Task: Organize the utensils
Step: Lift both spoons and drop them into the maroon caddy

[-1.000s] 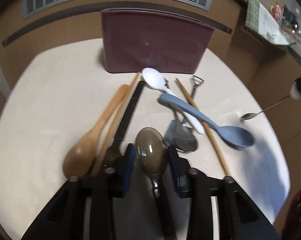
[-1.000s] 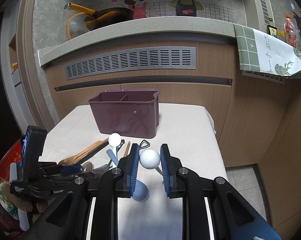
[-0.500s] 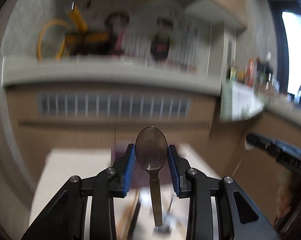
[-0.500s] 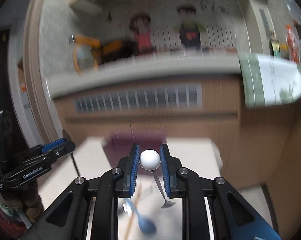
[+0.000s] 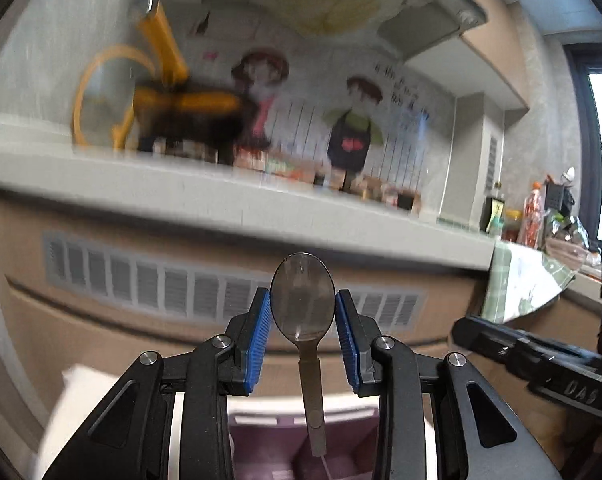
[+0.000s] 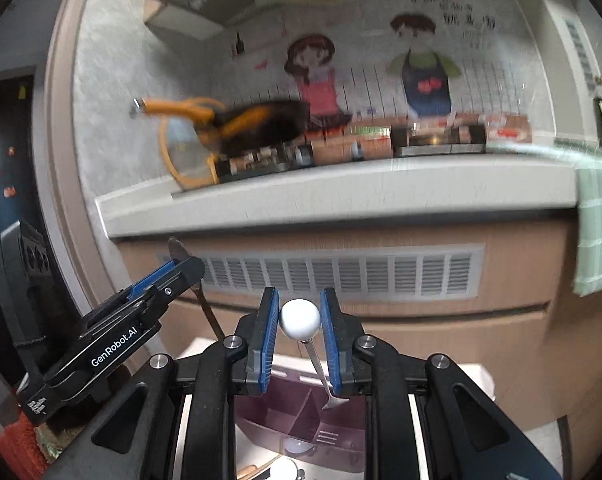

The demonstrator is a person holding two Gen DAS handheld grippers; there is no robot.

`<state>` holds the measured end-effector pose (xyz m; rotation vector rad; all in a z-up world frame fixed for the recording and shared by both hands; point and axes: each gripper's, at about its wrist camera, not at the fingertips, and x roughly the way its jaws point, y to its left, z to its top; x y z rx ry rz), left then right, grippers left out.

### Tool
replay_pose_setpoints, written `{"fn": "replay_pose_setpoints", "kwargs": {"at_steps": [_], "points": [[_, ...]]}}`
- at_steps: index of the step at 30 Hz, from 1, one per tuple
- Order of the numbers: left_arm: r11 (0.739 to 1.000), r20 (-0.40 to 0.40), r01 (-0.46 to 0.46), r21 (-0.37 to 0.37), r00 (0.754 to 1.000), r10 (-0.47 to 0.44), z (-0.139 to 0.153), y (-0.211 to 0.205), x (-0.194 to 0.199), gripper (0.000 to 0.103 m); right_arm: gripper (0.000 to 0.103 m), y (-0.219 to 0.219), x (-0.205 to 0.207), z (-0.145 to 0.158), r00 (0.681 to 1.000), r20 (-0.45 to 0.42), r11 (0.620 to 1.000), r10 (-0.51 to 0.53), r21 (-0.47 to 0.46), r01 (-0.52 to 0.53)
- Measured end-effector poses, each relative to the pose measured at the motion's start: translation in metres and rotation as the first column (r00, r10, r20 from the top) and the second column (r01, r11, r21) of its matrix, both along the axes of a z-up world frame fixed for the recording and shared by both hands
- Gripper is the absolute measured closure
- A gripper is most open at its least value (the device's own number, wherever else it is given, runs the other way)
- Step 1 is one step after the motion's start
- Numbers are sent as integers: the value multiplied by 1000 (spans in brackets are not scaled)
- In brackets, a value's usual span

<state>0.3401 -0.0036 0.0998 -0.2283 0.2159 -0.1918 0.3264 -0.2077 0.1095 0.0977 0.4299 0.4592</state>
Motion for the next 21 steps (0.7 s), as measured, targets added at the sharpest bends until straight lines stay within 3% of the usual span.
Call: {"fn": "replay_pose_setpoints", "kwargs": {"at_steps": [5,8,12,15,21], "points": [[997,-113,67,-40,991,-71,-49,2,25,67,82,5,20,-48,994,-111,998,-13,-56,7],[994,-141,89,-59,985,-96,-58,5,21,59,82,-4,14,-46,996,-85,997,-25,-78,18],[998,-86,20,-61,996,-25,-41,15,-14,54,81,-18,-16,-25,998,0,994,-56,-90,55],[999,-70,-26,-37,997,23,-39,22,-45,54,77,-25,-36,-28,996,18,986,-90,-142,92],[999,-239,-13,30,971,20,-79,12,-102,54,77,-24,-65,-89,991,-123,957,-53,-289,15]]}}
